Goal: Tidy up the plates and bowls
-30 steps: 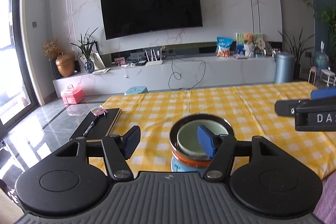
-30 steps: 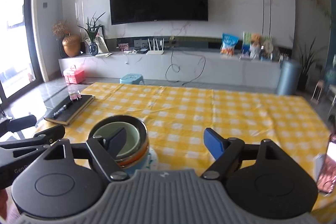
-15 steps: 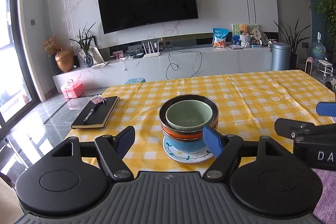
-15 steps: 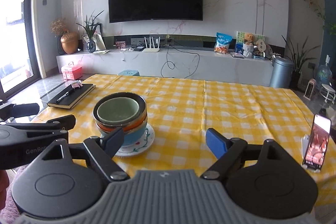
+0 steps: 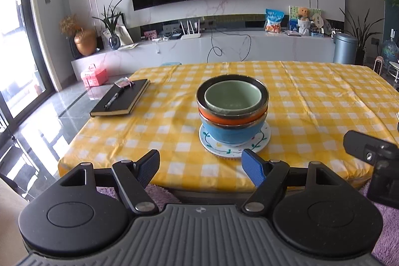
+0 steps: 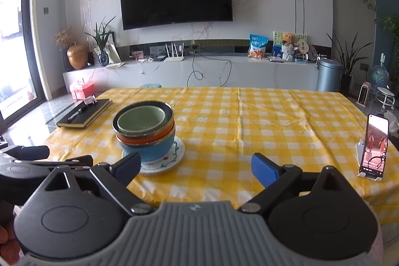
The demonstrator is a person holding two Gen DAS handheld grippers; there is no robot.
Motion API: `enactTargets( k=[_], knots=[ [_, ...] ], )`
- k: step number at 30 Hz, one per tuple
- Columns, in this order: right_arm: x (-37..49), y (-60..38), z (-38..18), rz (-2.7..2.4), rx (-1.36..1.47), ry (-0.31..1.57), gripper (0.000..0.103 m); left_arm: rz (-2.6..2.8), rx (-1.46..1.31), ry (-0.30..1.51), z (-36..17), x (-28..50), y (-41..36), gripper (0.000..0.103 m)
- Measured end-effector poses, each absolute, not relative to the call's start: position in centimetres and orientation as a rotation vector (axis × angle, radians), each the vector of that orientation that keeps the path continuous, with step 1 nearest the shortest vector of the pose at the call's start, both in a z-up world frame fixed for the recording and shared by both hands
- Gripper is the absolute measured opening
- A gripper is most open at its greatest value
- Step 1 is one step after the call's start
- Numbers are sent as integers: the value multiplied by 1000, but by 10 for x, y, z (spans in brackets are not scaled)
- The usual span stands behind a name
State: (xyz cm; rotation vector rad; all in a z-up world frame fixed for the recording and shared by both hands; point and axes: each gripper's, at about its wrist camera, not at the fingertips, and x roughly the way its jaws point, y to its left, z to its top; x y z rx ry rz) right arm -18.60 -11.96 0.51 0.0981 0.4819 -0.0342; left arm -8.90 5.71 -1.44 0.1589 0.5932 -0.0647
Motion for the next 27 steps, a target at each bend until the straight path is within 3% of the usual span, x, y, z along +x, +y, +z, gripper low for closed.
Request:
enactTargets(
  k=[8, 27],
  knots=[
    [-174, -122, -7, -25, 131, 545, 94, -64, 170, 655, -30, -86, 58, 88],
    [-177, -114, -8, -23, 83, 535, 95, -68, 157, 589, -19, -99, 62, 89]
  ],
)
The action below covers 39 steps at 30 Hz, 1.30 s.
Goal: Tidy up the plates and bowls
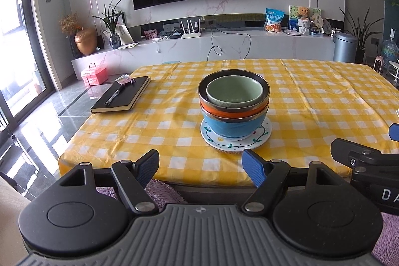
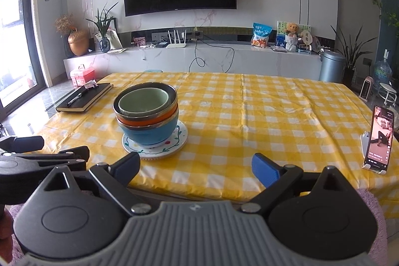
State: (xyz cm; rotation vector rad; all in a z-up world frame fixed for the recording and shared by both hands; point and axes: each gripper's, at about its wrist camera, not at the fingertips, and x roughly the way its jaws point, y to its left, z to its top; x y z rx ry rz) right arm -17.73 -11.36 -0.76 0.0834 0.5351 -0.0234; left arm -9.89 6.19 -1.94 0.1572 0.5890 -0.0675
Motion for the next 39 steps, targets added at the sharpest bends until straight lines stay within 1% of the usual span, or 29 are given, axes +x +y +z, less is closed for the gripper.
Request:
enactTargets(
  k=[39],
  knots=[
    [-178, -113, -5, -20, 68, 522, 97, -76, 154, 590, -19, -98, 62, 89]
  ],
)
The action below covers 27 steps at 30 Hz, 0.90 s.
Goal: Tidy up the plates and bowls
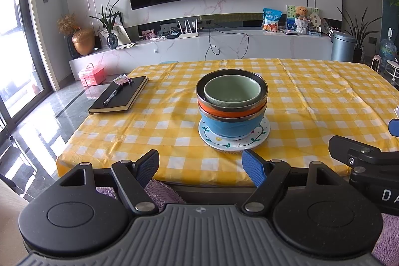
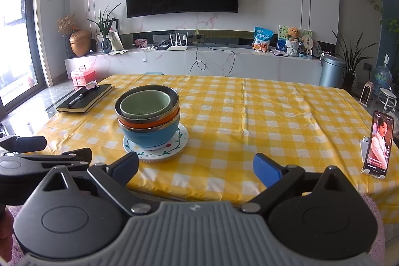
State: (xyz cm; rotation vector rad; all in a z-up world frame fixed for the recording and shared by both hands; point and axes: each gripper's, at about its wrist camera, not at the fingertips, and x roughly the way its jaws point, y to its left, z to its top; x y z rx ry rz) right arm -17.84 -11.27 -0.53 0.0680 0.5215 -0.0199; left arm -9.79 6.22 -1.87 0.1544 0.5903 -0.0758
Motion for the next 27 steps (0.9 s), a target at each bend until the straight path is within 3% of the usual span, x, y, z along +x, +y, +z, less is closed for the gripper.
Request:
enactTargets(
  k=[27],
  knots=[
    [-178, -112, -5, -19, 65, 521, 97, -79, 153, 588, -19, -99, 62, 89]
  ],
)
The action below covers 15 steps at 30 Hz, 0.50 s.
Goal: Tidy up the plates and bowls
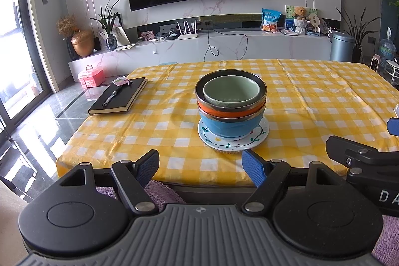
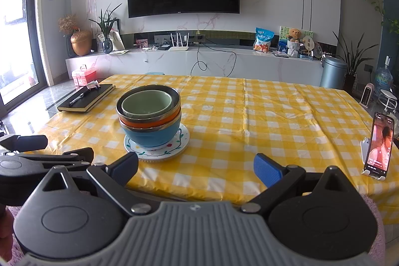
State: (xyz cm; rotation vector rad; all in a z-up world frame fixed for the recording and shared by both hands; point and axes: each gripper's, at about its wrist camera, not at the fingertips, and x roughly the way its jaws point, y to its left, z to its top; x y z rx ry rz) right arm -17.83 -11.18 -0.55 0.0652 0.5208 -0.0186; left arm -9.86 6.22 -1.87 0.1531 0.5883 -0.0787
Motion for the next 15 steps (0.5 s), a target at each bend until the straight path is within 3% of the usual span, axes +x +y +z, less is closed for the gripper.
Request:
enactTargets(
  k=[15],
  knots=[
    [-178, -110, -6, -18, 63, 520, 97, -79, 159, 582, -19, -98, 63, 89]
  ],
)
